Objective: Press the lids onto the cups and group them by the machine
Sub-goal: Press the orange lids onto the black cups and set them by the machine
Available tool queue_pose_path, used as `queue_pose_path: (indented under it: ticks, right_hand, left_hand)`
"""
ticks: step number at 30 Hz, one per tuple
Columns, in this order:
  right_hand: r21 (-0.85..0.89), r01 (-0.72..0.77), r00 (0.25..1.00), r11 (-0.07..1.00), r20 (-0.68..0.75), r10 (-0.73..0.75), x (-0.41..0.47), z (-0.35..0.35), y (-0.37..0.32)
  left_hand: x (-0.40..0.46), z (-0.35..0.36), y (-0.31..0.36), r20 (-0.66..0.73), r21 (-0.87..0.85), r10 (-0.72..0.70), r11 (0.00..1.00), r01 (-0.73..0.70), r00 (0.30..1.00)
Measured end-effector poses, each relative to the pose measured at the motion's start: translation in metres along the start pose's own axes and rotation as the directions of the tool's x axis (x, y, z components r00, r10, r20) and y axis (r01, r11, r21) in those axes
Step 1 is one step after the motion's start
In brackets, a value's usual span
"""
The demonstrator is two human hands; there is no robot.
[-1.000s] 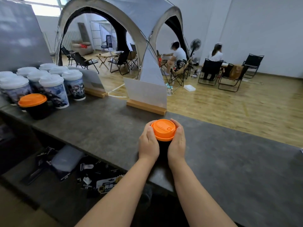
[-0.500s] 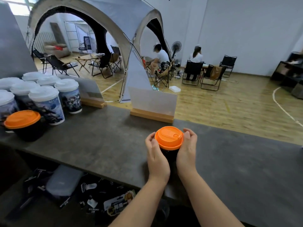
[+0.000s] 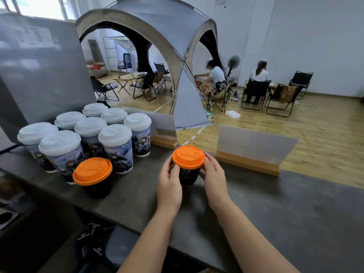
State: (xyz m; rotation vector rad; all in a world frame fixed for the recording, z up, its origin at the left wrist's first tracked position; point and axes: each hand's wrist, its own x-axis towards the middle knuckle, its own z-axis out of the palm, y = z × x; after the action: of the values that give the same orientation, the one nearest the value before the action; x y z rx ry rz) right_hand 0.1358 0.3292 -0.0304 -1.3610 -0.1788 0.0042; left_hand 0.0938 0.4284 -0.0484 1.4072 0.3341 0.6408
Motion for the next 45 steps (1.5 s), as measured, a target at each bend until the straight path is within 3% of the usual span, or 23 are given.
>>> queue_pose_path:
  ticks: [4, 8, 12, 23, 26, 28, 31, 40, 45]
  right_hand:
    - [-0.059, -0.029, 0.998, 0.998, 0.054, 0.032, 0.037, 0.046, 0.021]
    - [-0.065, -0.06, 0.998, 0.996, -0.029, 0.058, 0.059, 0.073, 0.038]
    - [-0.078, -0.041, 0.997, 0.996, -0.07, 0.035, 0.07, 0.083, 0.048]
    - [-0.069, -0.049, 0.999, 0.996, 0.015, 0.05, 0.064, 0.09, 0.05]
    - [-0.094, -0.066, 0.998, 0.993, -0.022, 0.064, 0.059, 0.082, 0.041]
    - [-0.123, -0.067, 0.989, 0.99, -0.139, 0.049, 0.051, 0.07, 0.032]
    - [0.014, -0.075, 0.966, 0.997, -0.246, 0.076, 0.029, 0.046, 0.011]
    - [0.124, 0.079, 0.876, 0.989, -0.483, -0.009, -0.019, -0.068, -0.042]
    - [0.08, 0.138, 0.778, 0.987, -0.626, -0.059, -0.046, -0.166, -0.061]
  left_hand:
    - [0.051, -0.023, -0.004, -0.022, -0.002, -0.032, 0.999, 0.032, 0.999]
    - [0.083, -0.03, -0.012, 0.006, -0.005, -0.073, 0.997, 0.073, 0.997]
    - [0.1, -0.03, -0.021, 0.038, -0.008, -0.096, 0.995, 0.096, 0.995]
    - [0.104, -0.029, -0.029, 0.062, -0.064, -0.11, 0.991, 0.114, 0.992]
    - [0.095, -0.033, -0.022, -0.043, -0.047, -0.164, 0.986, 0.162, 0.986]
    - [0.08, -0.038, -0.013, -0.158, -0.079, -0.191, 0.98, 0.181, 0.969]
    - [0.048, -0.041, 0.002, -0.206, -0.153, -0.201, 0.973, 0.172, 0.958]
    - [-0.004, 0.03, 0.034, 0.061, -0.088, -0.119, 0.988, 0.124, 0.991]
    - [-0.039, 0.126, 0.037, 0.289, -0.06, -0.157, 0.982, 0.181, 0.944]
